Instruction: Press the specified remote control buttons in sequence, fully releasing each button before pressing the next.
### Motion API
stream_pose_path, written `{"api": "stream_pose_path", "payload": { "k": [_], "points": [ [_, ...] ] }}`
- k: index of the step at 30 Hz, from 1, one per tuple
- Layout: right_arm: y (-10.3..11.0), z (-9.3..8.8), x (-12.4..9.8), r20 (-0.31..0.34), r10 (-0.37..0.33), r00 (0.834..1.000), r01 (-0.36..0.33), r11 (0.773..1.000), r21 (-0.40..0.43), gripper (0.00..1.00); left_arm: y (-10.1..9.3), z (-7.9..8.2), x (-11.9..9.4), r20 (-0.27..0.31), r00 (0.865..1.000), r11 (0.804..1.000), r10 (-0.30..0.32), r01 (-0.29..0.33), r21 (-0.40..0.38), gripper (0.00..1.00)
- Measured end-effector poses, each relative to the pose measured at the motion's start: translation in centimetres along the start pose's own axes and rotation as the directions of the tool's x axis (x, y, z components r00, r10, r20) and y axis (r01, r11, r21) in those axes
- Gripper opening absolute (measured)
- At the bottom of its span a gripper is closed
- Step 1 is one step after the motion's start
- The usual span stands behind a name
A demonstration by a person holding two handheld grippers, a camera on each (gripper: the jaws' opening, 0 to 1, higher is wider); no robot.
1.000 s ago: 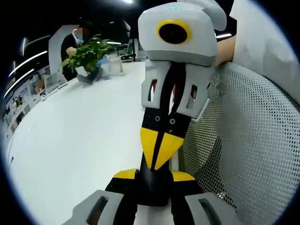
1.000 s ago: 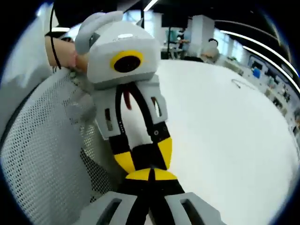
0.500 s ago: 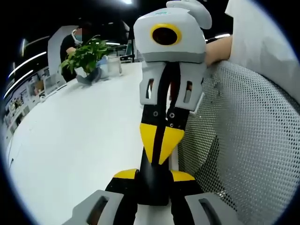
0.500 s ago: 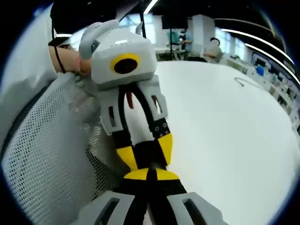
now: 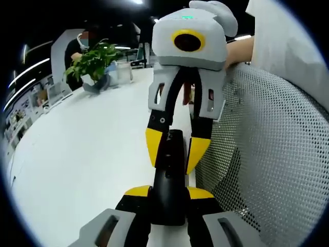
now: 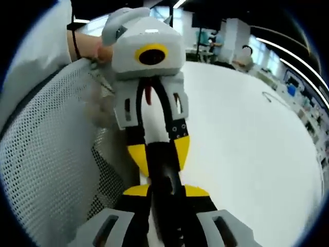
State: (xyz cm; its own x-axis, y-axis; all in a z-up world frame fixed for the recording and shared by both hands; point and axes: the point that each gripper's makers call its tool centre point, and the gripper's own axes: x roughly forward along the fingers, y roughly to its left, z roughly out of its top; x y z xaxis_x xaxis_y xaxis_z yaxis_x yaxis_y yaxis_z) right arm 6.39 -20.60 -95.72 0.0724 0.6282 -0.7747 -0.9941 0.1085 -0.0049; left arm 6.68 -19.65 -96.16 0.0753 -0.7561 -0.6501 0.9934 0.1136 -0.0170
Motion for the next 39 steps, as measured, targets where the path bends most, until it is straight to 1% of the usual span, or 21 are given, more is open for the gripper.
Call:
{"api": "stream_pose_path", "payload": {
  "k": [3,8,13,15,17,19,20,21,22,23,26,27,28,29,30,31,33,34,35,36,39],
  "points": [
    [-0.3,-1.5,0.2,-0.066,-0.016,0.998,0.014,1.000,-0.028,0.23,0.0,0.0,0.0,-0.005,1.000,1.000,0.003,-0.003,0.001,0.25],
    [-0.2,-1.1,0.3,-0.054,-0.013,0.998,0.009,0.998,-0.061,0.22,0.0,-0.1,-0.1,-0.014,1.000,1.000,0.014,-0.014,-0.007,0.25],
    [-0.2,-1.0,0.2,-0.042,-0.003,0.999,0.002,1.000,-0.026,0.21,0.0,-0.1,-0.1,-0.025,0.999,1.000,0.025,-0.025,-0.018,0.25],
    [-0.1,-1.0,0.2,-0.042,-0.007,0.999,0.006,1.000,-0.027,0.21,0.0,-0.1,-0.2,-0.025,0.999,0.999,0.023,-0.024,-0.035,0.25],
    [-0.1,-1.0,0.2,-0.043,-0.011,0.999,0.010,0.999,-0.030,0.21,0.0,-0.1,-0.3,-0.031,0.999,0.996,0.020,-0.023,-0.083,0.26],
    [-0.1,-1.0,0.3,-0.043,-0.015,0.999,0.013,0.999,-0.031,0.21,0.2,-0.3,-0.7,-0.061,0.998,0.996,0.024,-0.029,-0.083,0.27],
    [-0.1,-1.0,0.3,-0.047,-0.017,0.999,0.016,0.999,-0.039,0.21,0.6,-1.1,-1.3,-0.119,0.992,0.994,0.048,-0.058,-0.087,0.29],
    [-0.1,-1.0,0.4,-0.050,-0.020,0.999,0.017,0.999,-0.047,0.21,0.8,-1.4,-1.7,-0.140,0.988,0.993,0.065,-0.078,-0.093,0.31],
    [-0.2,-0.5,0.6,-0.029,-0.022,0.999,0.020,0.997,-0.068,0.21,1.0,-1.5,-2.0,-0.149,0.986,0.990,0.081,-0.097,-0.103,0.35],
    [-0.1,-0.7,0.4,-0.040,-0.019,0.999,0.018,0.999,-0.040,0.21,1.0,-1.6,-2.5,-0.147,0.985,0.987,0.090,-0.108,-0.121,0.37],
    [0.1,-0.7,0.4,-0.035,-0.017,0.999,0.016,1.000,-0.025,0.21,1.3,-1.1,-4.4,-0.124,0.982,0.971,0.143,-0.164,-0.172,0.43],
    [0.1,-0.7,0.4,-0.037,-0.018,0.999,0.017,0.999,-0.027,0.21,2.0,-0.8,-5.3,-0.111,0.974,0.962,0.198,-0.214,-0.169,0.46],
    [0.2,-0.7,0.4,-0.037,-0.020,0.999,0.019,0.999,-0.028,0.21,2.4,-0.6,-5.9,-0.100,0.966,0.954,0.238,-0.252,-0.165,0.54],
    [0.1,-0.7,0.4,-0.038,-0.022,0.999,0.021,0.999,-0.027,0.21,2.7,-0.5,-6.9,-0.090,0.957,0.940,0.277,-0.290,-0.180,0.60],
    [0.1,-0.7,0.4,-0.038,-0.023,0.999,0.022,0.999,-0.026,0.21,2.7,-0.5,-7.4,-0.087,0.952,0.930,0.295,-0.307,-0.203,0.64],
    [0.1,-0.7,0.4,-0.037,-0.022,0.999,0.021,1.000,-0.023,0.21,3.0,-0.4,-8.4,-0.075,0.940,0.912,0.332,-0.340,-0.230,0.69],
    [0.1,-0.8,0.4,-0.032,-0.020,0.999,0.020,1.000,-0.010,0.21,3.2,-0.1,-9.5,-0.042,0.924,0.892,0.380,-0.379,-0.247,0.73],
    [0.1,-0.8,0.4,-0.030,-0.020,0.999,0.020,1.000,-0.008,0.21,3.2,-0.1,-10.3,-0.020,0.912,0.877,0.409,-0.399,-0.269,0.75],
    [0.2,-0.8,0.4,-0.030,-0.021,0.999,0.021,1.000,-0.006,0.21,3.2,-0.1,-10.6,-0.013,0.908,0.872,0.418,-0.405,-0.276,0.78],
    [0.2,-0.8,0.4,-0.030,-0.023,0.999,0.023,1.000,-0.004,0.21,3.3,-0.1,-11.5,0.012,0.893,0.857,0.450,-0.428,-0.285,0.80],
    [0.3,-0.8,0.4,-0.031,-0.027,0.999,0.027,1.000,-0.001,0.21,3.4,-0.5,-12.4,0.023,0.879,0.843,0.476,-0.448,-0.299,0.87]
  ]
}}
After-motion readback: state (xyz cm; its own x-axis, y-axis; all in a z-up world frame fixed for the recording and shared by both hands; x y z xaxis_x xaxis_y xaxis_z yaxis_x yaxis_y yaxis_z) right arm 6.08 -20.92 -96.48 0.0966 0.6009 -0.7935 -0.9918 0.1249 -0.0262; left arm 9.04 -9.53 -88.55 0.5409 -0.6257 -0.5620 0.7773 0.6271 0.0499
